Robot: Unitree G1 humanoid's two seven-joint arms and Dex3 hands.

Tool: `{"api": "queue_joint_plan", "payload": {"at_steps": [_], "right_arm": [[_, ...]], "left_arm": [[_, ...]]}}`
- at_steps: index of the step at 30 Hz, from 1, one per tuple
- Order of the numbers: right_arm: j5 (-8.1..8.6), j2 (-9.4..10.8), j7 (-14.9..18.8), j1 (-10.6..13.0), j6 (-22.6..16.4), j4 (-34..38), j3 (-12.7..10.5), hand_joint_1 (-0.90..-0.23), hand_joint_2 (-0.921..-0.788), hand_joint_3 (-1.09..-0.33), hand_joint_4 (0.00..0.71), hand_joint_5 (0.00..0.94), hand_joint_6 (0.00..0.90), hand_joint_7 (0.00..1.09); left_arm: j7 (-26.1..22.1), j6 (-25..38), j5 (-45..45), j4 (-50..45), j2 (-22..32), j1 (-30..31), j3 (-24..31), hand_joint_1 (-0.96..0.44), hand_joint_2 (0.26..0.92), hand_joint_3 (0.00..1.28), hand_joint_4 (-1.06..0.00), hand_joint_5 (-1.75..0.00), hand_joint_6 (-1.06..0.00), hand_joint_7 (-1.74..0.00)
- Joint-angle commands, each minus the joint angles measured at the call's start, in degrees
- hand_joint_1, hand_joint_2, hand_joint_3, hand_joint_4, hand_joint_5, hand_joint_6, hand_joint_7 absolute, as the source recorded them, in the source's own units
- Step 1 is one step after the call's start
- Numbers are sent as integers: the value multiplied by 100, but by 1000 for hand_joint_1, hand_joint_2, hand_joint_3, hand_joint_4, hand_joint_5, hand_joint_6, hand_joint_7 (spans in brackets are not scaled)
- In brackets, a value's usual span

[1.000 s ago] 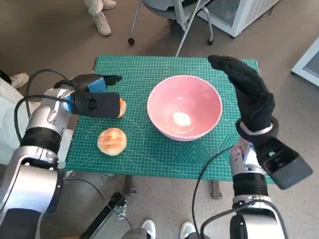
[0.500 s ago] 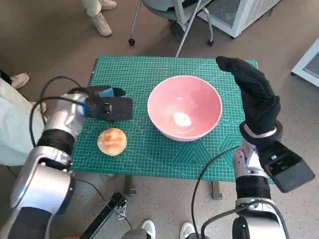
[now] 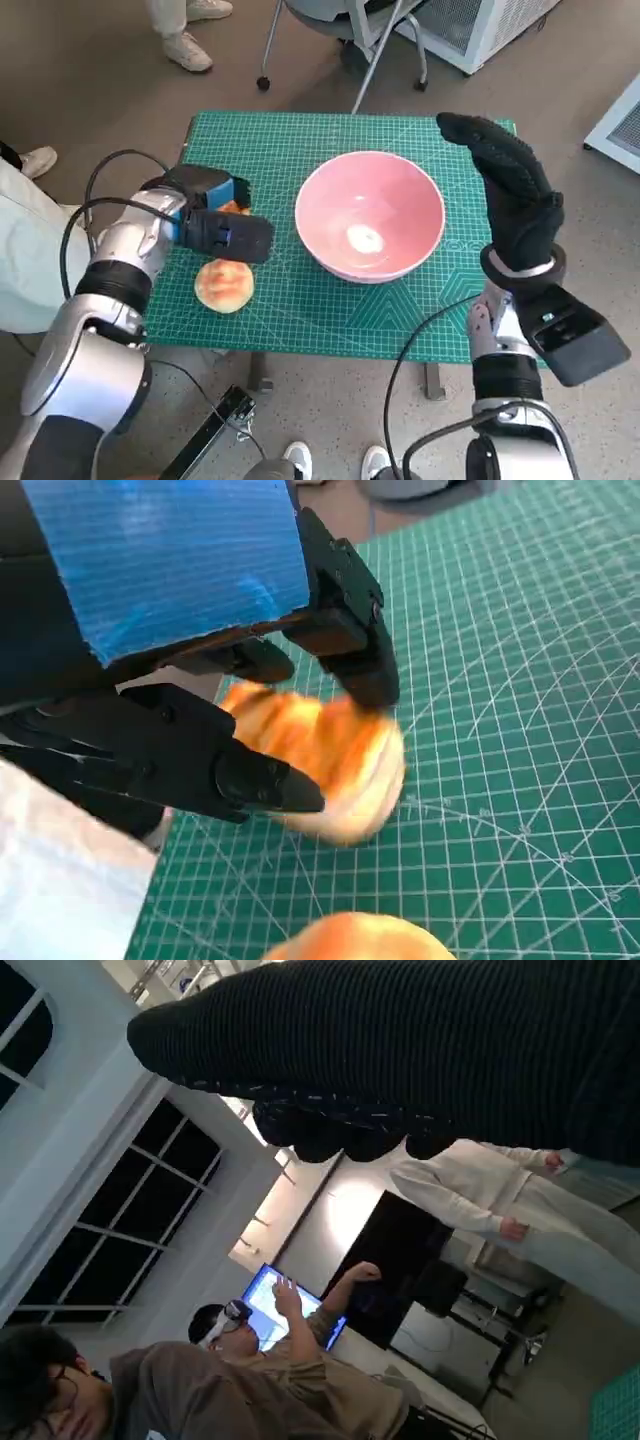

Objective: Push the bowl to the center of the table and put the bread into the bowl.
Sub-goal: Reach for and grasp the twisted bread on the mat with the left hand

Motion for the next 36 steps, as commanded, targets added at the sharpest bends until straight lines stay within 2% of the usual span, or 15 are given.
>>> {"api": "queue_joint_plan", "payload": {"at_steps": [1,2,3,4,5,8,14,23,29,36], "right_arm": [[53,66,-17,161,103,1,31,-585,-921,-676,321,3,9,844],[60,71,-15,166,114,-8,33,-585,-921,-674,320,3,9,844],[71,83,-11,173,129,-23,37,-585,-921,-673,320,2,8,844],[79,91,-9,179,141,-34,41,-586,-921,-671,320,2,8,844],[80,102,-12,185,149,-48,46,-586,-921,-670,320,2,8,845],[73,123,-23,196,160,-77,58,-581,-921,-668,319,2,6,847],[64,163,-31,238,193,-185,94,-569,-921,-671,318,1,2,852],[87,158,4,247,196,-212,102,-560,-921,-680,317,0,-1,859],[79,150,11,250,191,-209,106,-563,-921,-680,316,0,-1,860],[60,163,-6,290,183,-246,122,-563,-921,-681,318,2,-1,861]], "left_arm": [[-91,-125,-168,-10,215,-183,164,-360,921,115,-702,-91,-638,-1266],[-124,-142,-213,-17,234,-213,213,-231,921,102,-663,-468,-661,-1244],[-164,-147,-279,-29,257,-271,279,-184,921,100,-647,-604,-667,-1239],[-192,-149,-323,-39,273,-310,323,-118,921,90,-644,-837,-667,-1187],[-228,-134,-391,-56,289,-378,394,-76,921,84,-642,-986,-667,-1153],[-302,-94,-547,-112,316,-542,572,-25,921,77,-644,-1140,-657,-1142],[-165,-349,-842,-352,409,-875,915,-3,920,73,-656,-1174,-646,-1165],[229,-972,-981,-786,415,-1167,1101,0,920,53,-696,-1145,-653,-1149],[229,-1328,-1166,-1182,206,-1161,1228,0,920,48,-705,-1142,-655,-1142],[176,-1495,-1156,-1549,-186,-1104,1114,1,920,30,-734,-1112,-666,-1129]]}}
